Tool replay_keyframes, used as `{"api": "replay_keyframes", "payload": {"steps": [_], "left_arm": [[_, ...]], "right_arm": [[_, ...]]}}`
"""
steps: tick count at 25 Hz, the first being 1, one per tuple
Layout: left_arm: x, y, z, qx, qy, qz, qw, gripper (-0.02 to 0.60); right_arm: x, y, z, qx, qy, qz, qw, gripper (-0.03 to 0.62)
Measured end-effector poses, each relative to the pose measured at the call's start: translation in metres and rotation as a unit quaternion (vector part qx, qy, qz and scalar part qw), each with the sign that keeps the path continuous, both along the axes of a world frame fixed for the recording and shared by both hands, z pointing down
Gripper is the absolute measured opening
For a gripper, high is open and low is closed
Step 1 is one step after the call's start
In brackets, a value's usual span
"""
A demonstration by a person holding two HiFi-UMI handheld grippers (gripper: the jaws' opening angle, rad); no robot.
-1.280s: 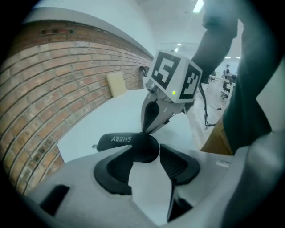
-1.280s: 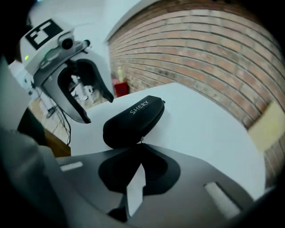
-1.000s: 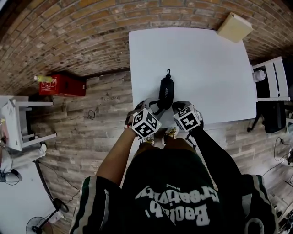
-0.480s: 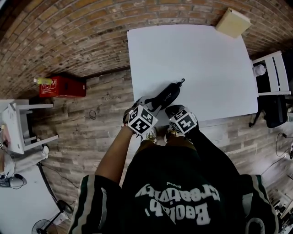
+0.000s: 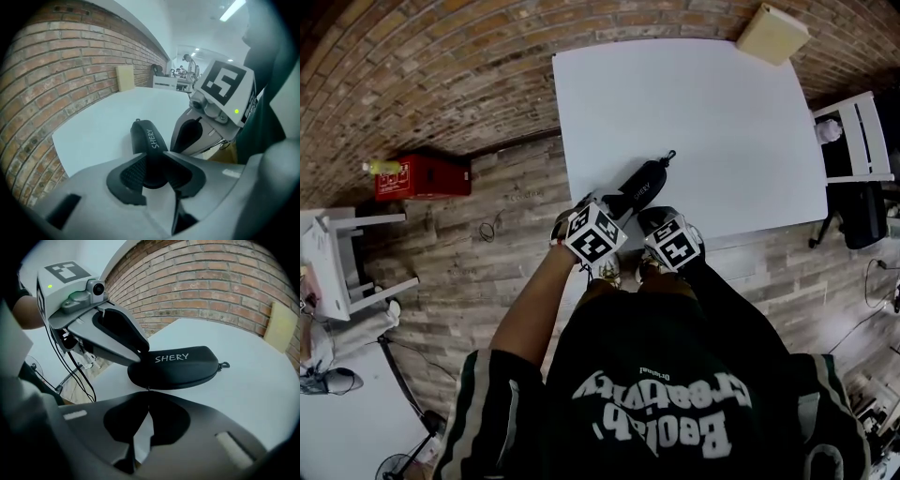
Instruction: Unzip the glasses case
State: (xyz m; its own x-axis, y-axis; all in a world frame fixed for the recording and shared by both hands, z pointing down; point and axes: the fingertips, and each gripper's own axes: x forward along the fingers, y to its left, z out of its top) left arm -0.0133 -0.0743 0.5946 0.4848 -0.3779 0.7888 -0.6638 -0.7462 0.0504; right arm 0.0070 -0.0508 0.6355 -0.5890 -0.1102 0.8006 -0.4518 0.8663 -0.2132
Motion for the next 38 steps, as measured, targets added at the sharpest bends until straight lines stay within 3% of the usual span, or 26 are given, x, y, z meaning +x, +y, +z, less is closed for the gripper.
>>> {"api": "replay_keyframes", "payload": {"steps": [15, 38], "left_arm": [[0.0, 0.0, 0.0, 0.009, 0.012, -0.012, 0.9998, 0.11], [0.0, 0.0, -0.001, 0.003, 0.008, -0.007, 0.9999, 0.11]], "right_arm": [[0.006, -0.007, -0.001, 0.041, 0.019, 0.014, 0.999, 0.014], [0.018, -0.024, -0.002, 0.053, 0.024, 0.019, 0.998, 0.014]]}}
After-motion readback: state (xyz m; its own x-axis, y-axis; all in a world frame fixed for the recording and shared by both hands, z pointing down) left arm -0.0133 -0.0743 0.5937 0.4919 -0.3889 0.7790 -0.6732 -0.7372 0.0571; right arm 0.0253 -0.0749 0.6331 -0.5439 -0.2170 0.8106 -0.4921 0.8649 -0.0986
